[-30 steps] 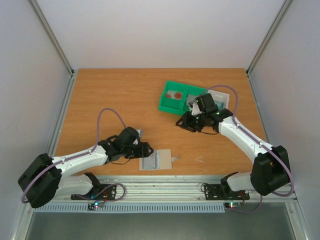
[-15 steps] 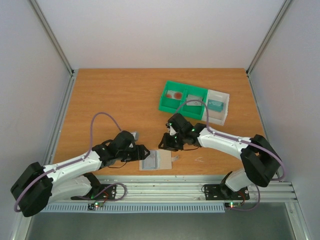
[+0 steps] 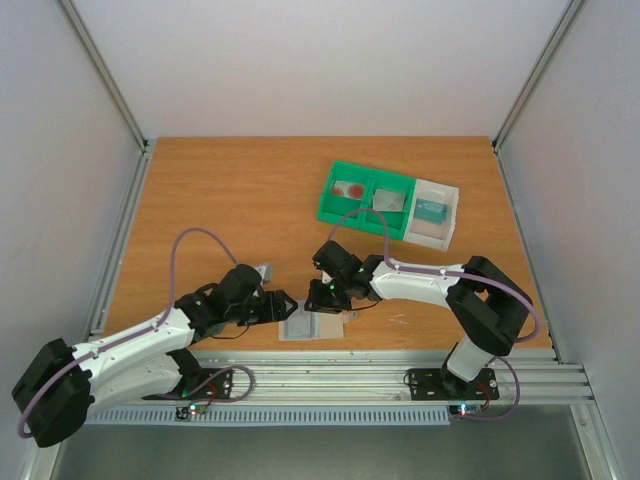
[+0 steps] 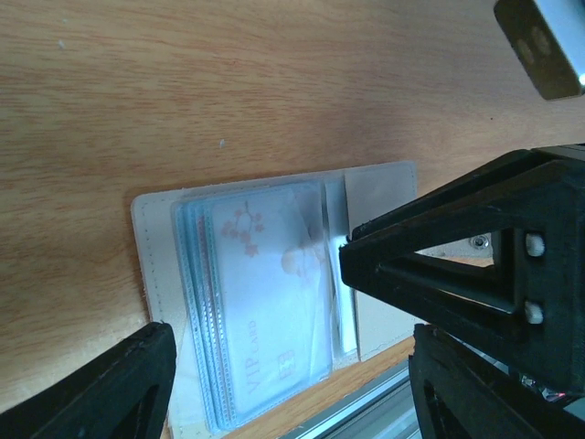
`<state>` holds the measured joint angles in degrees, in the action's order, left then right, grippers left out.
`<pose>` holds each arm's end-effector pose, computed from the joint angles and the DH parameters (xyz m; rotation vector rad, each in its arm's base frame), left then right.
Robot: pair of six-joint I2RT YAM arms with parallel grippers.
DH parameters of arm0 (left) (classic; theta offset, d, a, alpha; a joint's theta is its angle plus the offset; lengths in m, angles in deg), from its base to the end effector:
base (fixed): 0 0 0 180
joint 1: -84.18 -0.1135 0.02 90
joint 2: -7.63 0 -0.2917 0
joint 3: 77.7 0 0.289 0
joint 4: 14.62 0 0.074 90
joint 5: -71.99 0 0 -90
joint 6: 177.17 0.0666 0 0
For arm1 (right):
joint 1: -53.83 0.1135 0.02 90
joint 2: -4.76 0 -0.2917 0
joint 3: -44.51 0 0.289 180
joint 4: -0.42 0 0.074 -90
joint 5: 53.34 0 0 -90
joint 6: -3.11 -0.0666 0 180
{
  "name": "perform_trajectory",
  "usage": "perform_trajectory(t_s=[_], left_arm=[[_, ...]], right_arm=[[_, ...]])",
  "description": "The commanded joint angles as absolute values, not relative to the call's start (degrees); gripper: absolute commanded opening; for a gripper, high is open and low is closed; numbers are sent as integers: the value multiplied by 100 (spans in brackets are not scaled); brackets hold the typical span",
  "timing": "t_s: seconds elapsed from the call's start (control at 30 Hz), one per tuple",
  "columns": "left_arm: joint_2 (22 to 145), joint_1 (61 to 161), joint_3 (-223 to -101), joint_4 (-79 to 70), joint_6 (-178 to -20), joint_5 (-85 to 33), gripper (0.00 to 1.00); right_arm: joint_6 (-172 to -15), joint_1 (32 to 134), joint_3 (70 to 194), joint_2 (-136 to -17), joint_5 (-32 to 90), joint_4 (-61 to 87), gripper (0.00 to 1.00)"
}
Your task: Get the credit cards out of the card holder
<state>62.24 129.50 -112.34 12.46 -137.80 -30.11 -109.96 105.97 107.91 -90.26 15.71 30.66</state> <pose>0.1430 -0.1645 0.1508 -0.0123 2.6303 -0.9545 0.1996 0.2956 0.1325 -0.8431 2.7256 0.8533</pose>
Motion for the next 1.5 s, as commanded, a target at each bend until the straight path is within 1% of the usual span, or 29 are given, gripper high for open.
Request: perform_trajectory(t_s=[0.0,0.33,0.5,0.67,0.8,1.17,1.47], left_arm=[[6075,12918,-11073,1211,-13861,-2966,71],[6058,12918,-11043,1068,-13953,-3095,71],[6136,12917,-11023,942,-14024,-3162,71],[6217,12916,-11016,869,-14067,-3201,71],[6253,12916,-11016,764,-14111,-3223,71],[6582,12917,-11058,243,-14253,-3445,71],[6495,12918,-10998,-112,-14431,-3654,72]], right_arm=[[-11064,10651,10948,-9165,1658,2893,23],[-11053,10666,10868,-9366,1763,2871,21],[-11033,10666,10774,-9420,1884,2823,16],[-11053,10661,10580,-9385,2029,2710,6],[-11073,10666,10430,-9373,1998,2514,2],[-11159,10666,10247,-9359,1910,2282,1],[-11262,10661,10078,-9322,1872,2094,1]])
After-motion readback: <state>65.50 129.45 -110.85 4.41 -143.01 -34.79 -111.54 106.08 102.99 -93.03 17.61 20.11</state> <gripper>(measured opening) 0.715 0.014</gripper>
